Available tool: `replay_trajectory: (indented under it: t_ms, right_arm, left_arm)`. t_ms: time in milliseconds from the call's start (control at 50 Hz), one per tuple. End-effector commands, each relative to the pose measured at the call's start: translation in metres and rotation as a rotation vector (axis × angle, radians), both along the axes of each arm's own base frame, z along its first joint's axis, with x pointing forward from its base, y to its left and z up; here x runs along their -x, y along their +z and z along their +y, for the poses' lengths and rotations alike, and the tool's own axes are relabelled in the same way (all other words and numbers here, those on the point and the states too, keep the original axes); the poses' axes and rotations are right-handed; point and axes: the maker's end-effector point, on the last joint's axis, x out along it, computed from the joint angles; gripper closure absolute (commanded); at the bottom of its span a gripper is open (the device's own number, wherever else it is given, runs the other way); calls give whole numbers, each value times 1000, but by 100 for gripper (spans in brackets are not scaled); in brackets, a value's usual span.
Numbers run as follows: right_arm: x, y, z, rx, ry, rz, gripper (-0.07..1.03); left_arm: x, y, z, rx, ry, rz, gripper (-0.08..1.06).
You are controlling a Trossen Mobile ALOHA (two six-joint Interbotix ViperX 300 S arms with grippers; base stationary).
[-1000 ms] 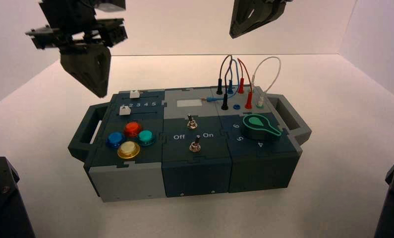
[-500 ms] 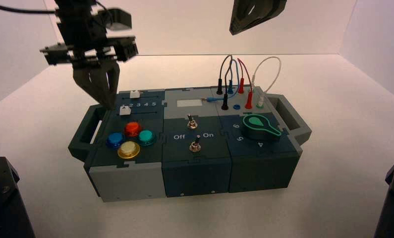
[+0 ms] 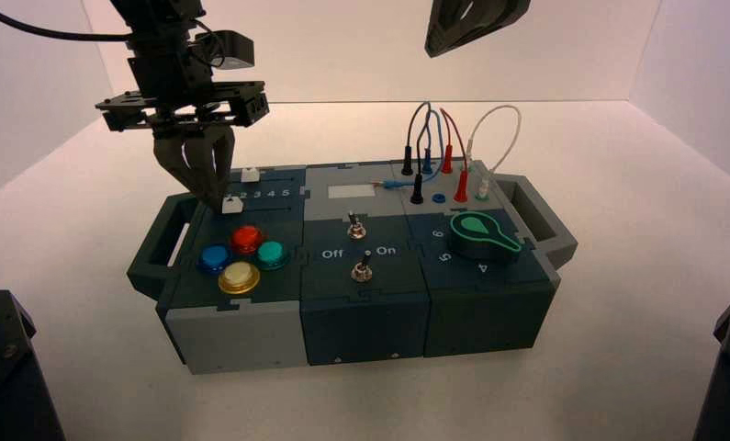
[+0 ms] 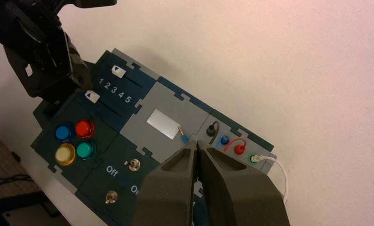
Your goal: Move the bottom slider to position 4.
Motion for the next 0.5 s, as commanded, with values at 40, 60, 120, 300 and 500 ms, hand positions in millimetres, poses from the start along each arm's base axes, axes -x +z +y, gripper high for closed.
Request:
replay_trajectory:
  t_ms: [40, 60, 120, 300, 500]
  right_arm:
    - [-4, 16, 6, -31, 5, -38, 99]
    - [-4, 16, 6, -31, 5, -38, 99]
    - [-4, 15, 6, -31, 5, -38, 99]
    - [-4, 14, 5, -29, 5, -35, 99]
    - [-4, 14, 5, -28, 4, -36, 99]
  left_arm:
    - [3, 2, -9, 13, -14, -8, 101]
    - [3, 3, -10, 16, -16, -8, 101]
    - [5, 3, -14, 24, -20, -7, 101]
    - [6, 5, -26, 36, -45, -11, 101]
    - [5, 7, -29, 43, -46, -13, 101]
